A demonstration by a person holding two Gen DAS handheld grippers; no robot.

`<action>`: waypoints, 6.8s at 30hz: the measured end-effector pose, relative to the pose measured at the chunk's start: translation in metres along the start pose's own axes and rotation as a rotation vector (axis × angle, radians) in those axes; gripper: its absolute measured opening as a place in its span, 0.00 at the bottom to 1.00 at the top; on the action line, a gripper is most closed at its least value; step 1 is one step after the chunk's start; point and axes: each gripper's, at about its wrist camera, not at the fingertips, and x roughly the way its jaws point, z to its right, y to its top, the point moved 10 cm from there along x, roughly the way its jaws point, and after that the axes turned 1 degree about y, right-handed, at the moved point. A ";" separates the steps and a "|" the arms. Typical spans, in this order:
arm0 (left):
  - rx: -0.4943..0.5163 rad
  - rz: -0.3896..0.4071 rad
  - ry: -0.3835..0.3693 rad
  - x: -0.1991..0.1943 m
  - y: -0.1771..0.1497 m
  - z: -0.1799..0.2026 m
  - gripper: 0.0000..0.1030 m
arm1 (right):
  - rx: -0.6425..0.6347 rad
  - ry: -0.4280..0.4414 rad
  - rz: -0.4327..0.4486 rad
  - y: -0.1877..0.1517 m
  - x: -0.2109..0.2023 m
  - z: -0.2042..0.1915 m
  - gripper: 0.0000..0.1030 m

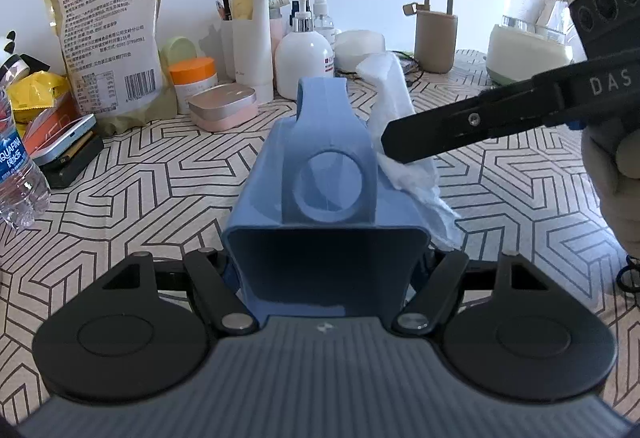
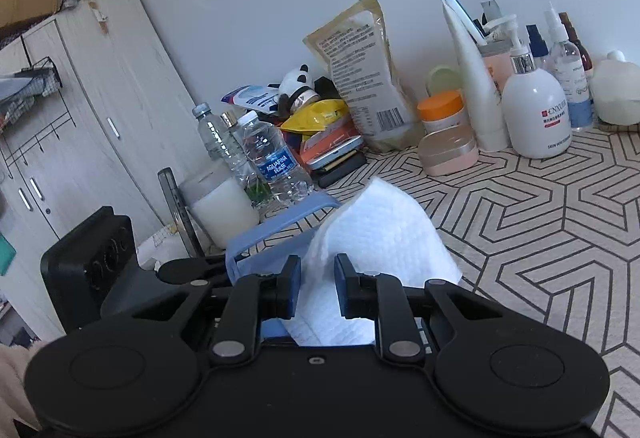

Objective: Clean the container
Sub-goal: 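Wipe the tissue along the blue container's side with the right tool, then rub the tissue over the container's handle edge with the right tool, then wipe the tissue down the container's outer wall with the right tool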

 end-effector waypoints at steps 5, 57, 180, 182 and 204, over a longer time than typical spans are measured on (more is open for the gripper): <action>-0.023 -0.003 -0.003 0.000 0.000 -0.003 0.71 | -0.016 0.019 -0.007 -0.001 0.002 -0.007 0.25; -0.025 -0.021 -0.081 -0.007 -0.007 -0.001 0.72 | 0.048 -0.083 0.025 0.008 -0.029 0.013 0.57; -0.009 -0.030 -0.037 -0.005 -0.009 0.000 0.72 | -0.078 -0.048 -0.041 -0.013 0.006 -0.016 0.22; -0.008 -0.030 -0.036 -0.005 -0.009 0.000 0.72 | -0.085 -0.020 -0.037 -0.012 0.006 -0.022 0.22; -0.006 -0.028 -0.026 -0.004 -0.008 -0.008 0.72 | 0.026 -0.090 -0.038 -0.013 0.011 0.017 0.24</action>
